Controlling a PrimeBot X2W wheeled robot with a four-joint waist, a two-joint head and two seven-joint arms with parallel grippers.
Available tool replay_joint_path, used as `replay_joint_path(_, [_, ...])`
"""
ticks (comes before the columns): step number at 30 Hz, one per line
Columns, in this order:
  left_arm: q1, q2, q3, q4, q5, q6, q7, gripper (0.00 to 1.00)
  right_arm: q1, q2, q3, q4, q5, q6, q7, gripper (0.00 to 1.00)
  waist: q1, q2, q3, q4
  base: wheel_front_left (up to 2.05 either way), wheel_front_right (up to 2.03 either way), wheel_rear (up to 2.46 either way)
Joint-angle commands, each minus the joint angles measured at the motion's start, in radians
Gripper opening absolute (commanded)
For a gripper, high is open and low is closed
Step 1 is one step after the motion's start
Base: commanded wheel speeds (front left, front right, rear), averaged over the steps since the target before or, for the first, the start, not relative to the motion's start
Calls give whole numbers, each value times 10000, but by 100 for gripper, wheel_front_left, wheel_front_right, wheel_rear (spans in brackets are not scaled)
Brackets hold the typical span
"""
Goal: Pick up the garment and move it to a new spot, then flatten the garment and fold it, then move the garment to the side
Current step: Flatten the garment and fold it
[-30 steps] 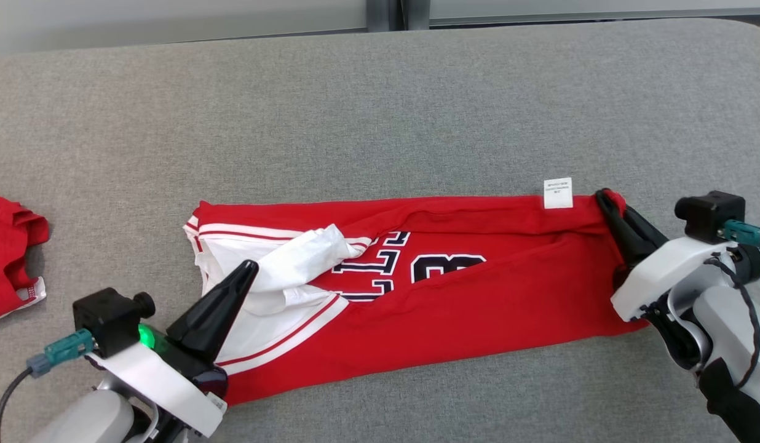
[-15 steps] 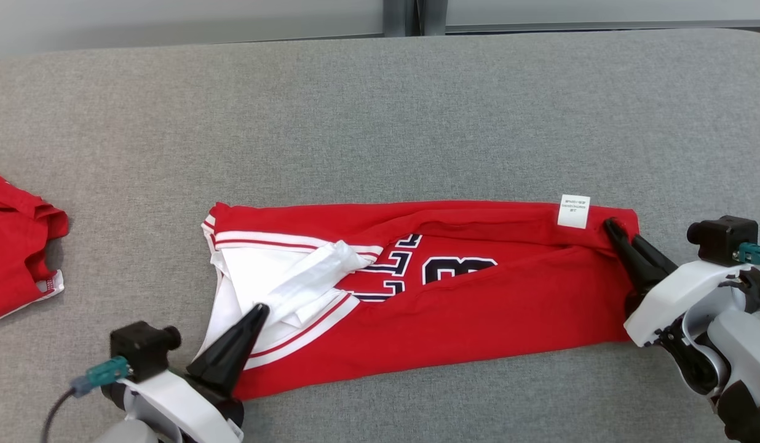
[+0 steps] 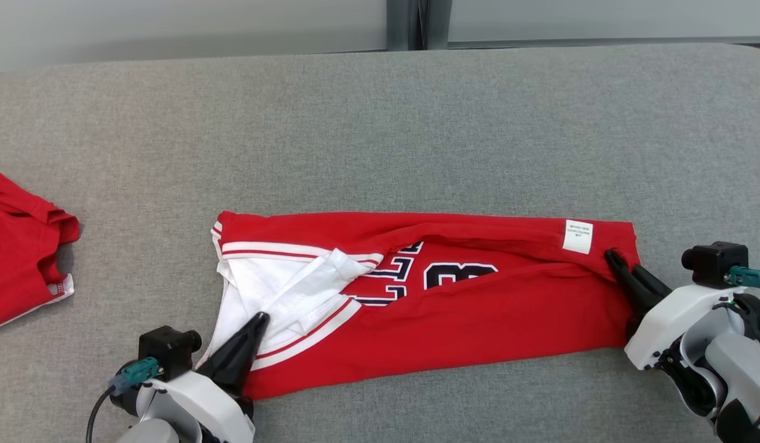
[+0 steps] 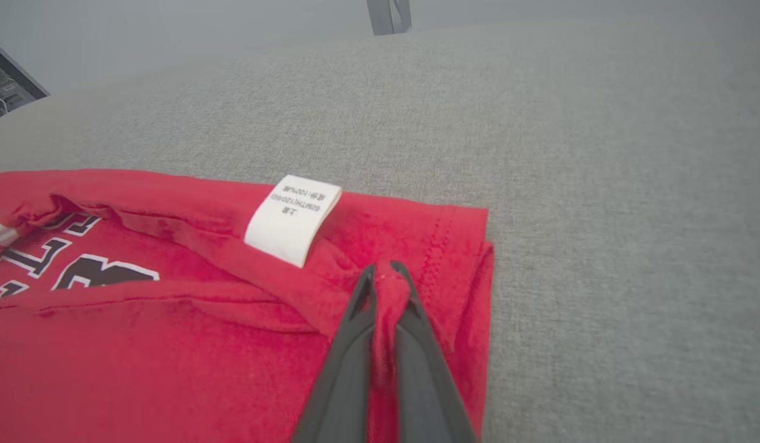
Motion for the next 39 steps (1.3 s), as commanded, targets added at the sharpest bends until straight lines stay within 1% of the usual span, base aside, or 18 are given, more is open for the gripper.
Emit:
replay_joint_path(1, [19, -43, 245, 104, 172, 20, -38, 84, 46, -23, -68, -10, -16, -3, -53, 100, 0, -1, -78, 2, 0, 0, 0])
replay_joint_path(2, [95, -135, 322, 137, 264, 0, -39, 100, 88, 5, -104, -18, 18, -3, -53, 100, 0, -1, -114, 4, 0, 0, 0])
replay_joint_path(5, [266, -307, 856, 13, 613, -30, -39, 100, 197, -38, -352, -130, -49, -3, -53, 100, 0, -1, -272, 38, 0, 0, 0])
replay_joint_path(9, [649, -658, 1834, -576, 1208, -37, -40, 100, 529, -112, -1020, -417, -295, -3, -52, 100, 0, -1, -483, 152, 0, 0, 0])
replay_joint_path(12, [989, -925, 2663, -1089, 1778, 54, -40, 100, 731, -157, -1514, -547, -636, -3, -53, 100, 0, -1, -618, 212, 0, 0, 0])
replay_joint_path(17, [1482, -1520, 4094, -1991, 2879, 215, -40, 100, 799, -12, -2081, -171, -1183, -3, -53, 100, 0, -1, -786, 358, 0, 0, 0])
replay_joint_path(21, [1830, -2012, 5195, -2694, 3985, 425, -40, 100, 691, 223, -2333, 460, -1404, -1, -53, 100, 0, -1, -909, 511, 0, 0, 0])
replay_joint_path(25, [2143, -2466, 6104, -3043, 4875, 640, -39, 100, 630, 450, -2307, 1157, -1412, -3, -53, 100, 0, -1, -1022, 645, 0, 0, 0])
replay_joint_path(26, [2221, -2522, 6271, -3097, 5101, 634, -41, 100, 604, 522, -2257, 1338, -1372, -3, -5, 100, 0, -1, -1043, 664, 0, 0, 0])
replay_joint_path(28, [2335, -2748, 6691, -3171, 5277, 691, -39, 100, 490, 616, -2206, 1674, -1333, -3, 76, 100, 0, -1, -1073, 704, 0, 0, 0])
replay_joint_path(33, [2562, -2990, 7604, -3193, 5739, 694, -41, 100, 264, 792, -2065, 2323, -1203, -3, 380, 100, 0, -1, -1100, 779, 0, 0, 0])
replay_joint_path(36, [2615, -3167, 8044, -3241, 5859, 611, -41, 100, 158, 888, -1983, 2631, -1057, -3, 686, 100, 0, -1, -1077, 860, 0, 0, 0])
replay_joint_path(39, [2620, -3272, 8148, -3197, 5995, 501, -41, 100, 111, 956, -1909, 2871, -959, -3, 1009, 100, 0, -1, -1044, 930, 0, 0, 0])
